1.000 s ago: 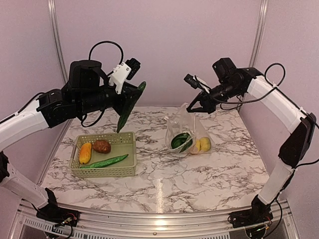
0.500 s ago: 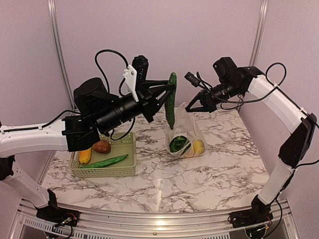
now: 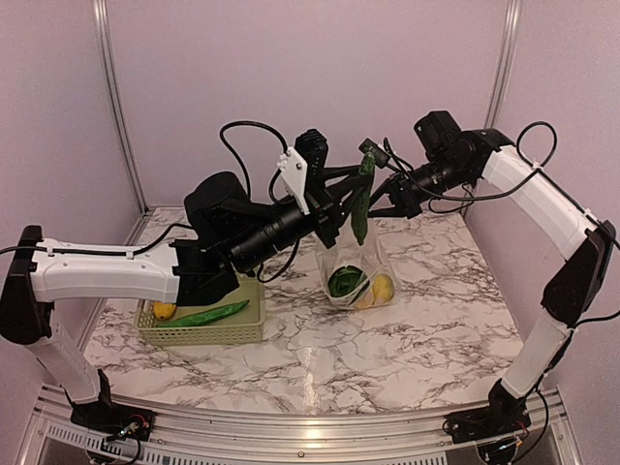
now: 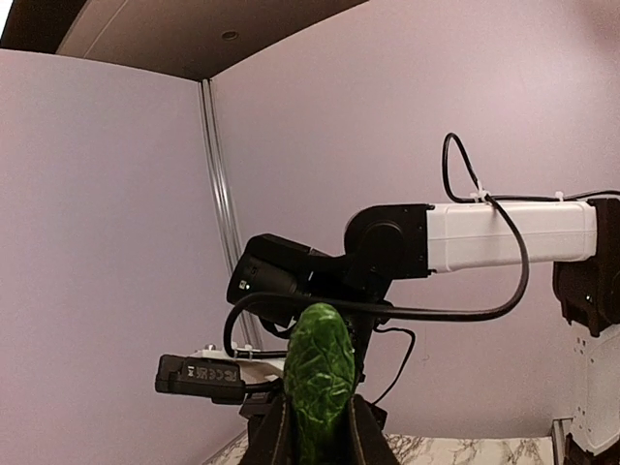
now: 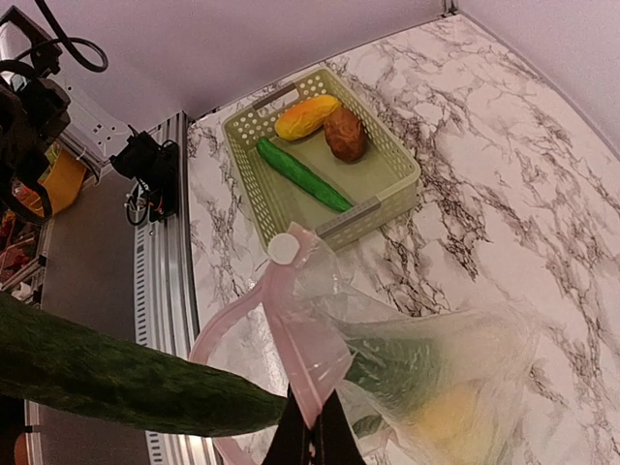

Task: Place the food in the zip-top bag and seal the zipper
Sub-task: Place the fake vegetable in the zipper food storage bag, then pick up the fake vegetable from the bin.

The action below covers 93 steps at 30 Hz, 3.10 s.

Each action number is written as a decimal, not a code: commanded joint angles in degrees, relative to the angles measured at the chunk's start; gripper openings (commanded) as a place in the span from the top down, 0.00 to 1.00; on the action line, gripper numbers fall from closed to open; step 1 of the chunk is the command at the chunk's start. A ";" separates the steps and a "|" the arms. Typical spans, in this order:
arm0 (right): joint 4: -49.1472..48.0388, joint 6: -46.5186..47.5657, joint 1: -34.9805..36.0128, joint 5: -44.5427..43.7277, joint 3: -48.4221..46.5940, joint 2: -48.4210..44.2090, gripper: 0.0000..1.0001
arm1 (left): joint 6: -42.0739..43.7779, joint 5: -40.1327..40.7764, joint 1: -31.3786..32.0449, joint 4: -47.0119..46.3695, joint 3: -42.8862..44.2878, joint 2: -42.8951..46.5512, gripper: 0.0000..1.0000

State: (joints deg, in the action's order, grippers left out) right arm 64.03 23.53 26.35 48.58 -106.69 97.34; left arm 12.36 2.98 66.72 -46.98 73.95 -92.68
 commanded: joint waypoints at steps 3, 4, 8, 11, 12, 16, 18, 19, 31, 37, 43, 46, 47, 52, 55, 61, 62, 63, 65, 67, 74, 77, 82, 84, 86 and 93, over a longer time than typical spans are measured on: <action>0.31 -0.42 -0.17 0.76 -2.25 -2.99 1.00 | 8.13 4.62 0.20 -5.79 -1.47 -5.88 1.00; 0.31 -0.35 -0.27 0.73 -2.22 -3.20 1.00 | 8.86 5.49 0.25 -7.32 -1.92 -6.71 1.00; 0.28 -0.33 -0.25 0.49 -2.40 -3.38 1.00 | 11.10 8.72 0.20 -13.24 -2.92 -11.01 1.00; 0.31 -0.33 -0.18 0.45 -2.77 -3.30 1.00 | 11.89 10.95 0.17 -15.85 -2.35 -14.38 1.00; 0.37 -0.32 -0.26 0.39 -2.90 -3.30 1.00 | 11.90 11.89 0.17 -16.78 -2.33 -15.37 1.00; 0.39 -0.24 -0.24 -0.20 -3.06 -3.47 1.00 | 13.01 18.05 0.17 -18.21 -1.77 -19.09 0.74; 0.39 -0.17 -0.29 -0.40 -2.93 -3.39 1.00 | 13.44 21.60 0.23 -18.32 -1.68 -19.42 0.45; 0.35 -0.15 -0.25 -0.46 -2.93 -3.32 1.00 | 13.64 22.23 0.21 -18.21 -1.82 -18.89 0.33; -0.30 -0.62 -0.26 -1.40 -3.85 0.20 1.00 | 5.43 15.95 0.34 -4.97 0.44 -7.59 0.12; -0.57 -0.62 -0.26 -1.72 -3.84 1.47 1.00 | -5.42 22.37 0.34 6.72 0.76 -1.28 0.12; -0.66 -0.16 -0.44 -3.60 -4.68 2.38 1.00 | -10.62 29.46 0.34 18.50 -6.57 7.62 0.12; -0.98 -0.47 -1.26 -3.67 -4.79 2.65 1.00 | -10.31 35.28 0.06 23.95 -12.15 12.56 0.11; -1.01 -0.68 -1.56 -3.60 -4.92 2.80 1.00 | -10.34 36.84 -0.30 26.32 -13.75 14.17 0.11; -0.93 -0.88 -2.27 -3.57 -4.92 2.29 1.00 | -13.98 36.55 -3.55 42.06 -19.54 21.69 0.11; -1.00 -0.39 -2.34 -3.70 -4.11 1.26 1.00 | -18.13 24.98 -9.83 54.28 -20.43 24.37 0.18; -1.25 0.20 -2.65 -3.93 -1.40 0.09 1.00 | -15.28 16.27 -15.65 67.15 -20.51 24.76 0.23; -1.39 0.20 -2.66 -3.93 -1.00 -0.14 1.00 | -14.66 15.60 -16.06 68.21 -20.47 23.98 0.23; -1.51 0.20 -2.64 -3.93 -0.58 -0.33 1.00 | -13.83 15.31 -16.88 69.62 -20.39 22.99 0.23; -1.63 0.20 -2.62 -3.93 -0.17 -0.56 1.00 | -12.75 15.10 -18.00 72.42 -19.99 20.29 0.26; -1.59 0.20 -2.62 -3.98 -0.25 -0.57 1.00 | -9.88 13.36 -19.17 74.69 -19.17 17.58 0.32; -1.36 0.20 -2.64 -4.10 0.26 -0.89 1.00 | -6.79 6.13 -21.70 79.59 -14.59 9.22 0.44; -1.45 0.39 -2.57 -4.12 0.90 -1.03 1.00 | -6.06 4.28 -22.93 80.37 -12.65 6.27 0.50; -1.45 0.54 -2.58 -4.15 1.44 -1.22 1.00 | -3.61 3.19 -24.10 80.67 -10.35 2.20 0.51; -1.44 0.55 -2.53 -4.11 1.65 -1.27 1.00 | -2.30 2.10 -24.62 80.01 -9.70 0.59 0.51; -1.45 0.55 -2.45 -4.10 1.67 -1.28 1.00 | -0.59 0.96 -25.08 79.03 -9.54 -0.79 0.52; -1.23 0.97 -2.38 -3.94 2.53 -1.45 1.00 | 4.30 0.58 -26.90 75.92 -7.48 -7.46 0.61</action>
State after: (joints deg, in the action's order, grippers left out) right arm 62.76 23.86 24.18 45.30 -104.71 97.51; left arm 12.67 5.37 40.60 30.46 64.71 -96.84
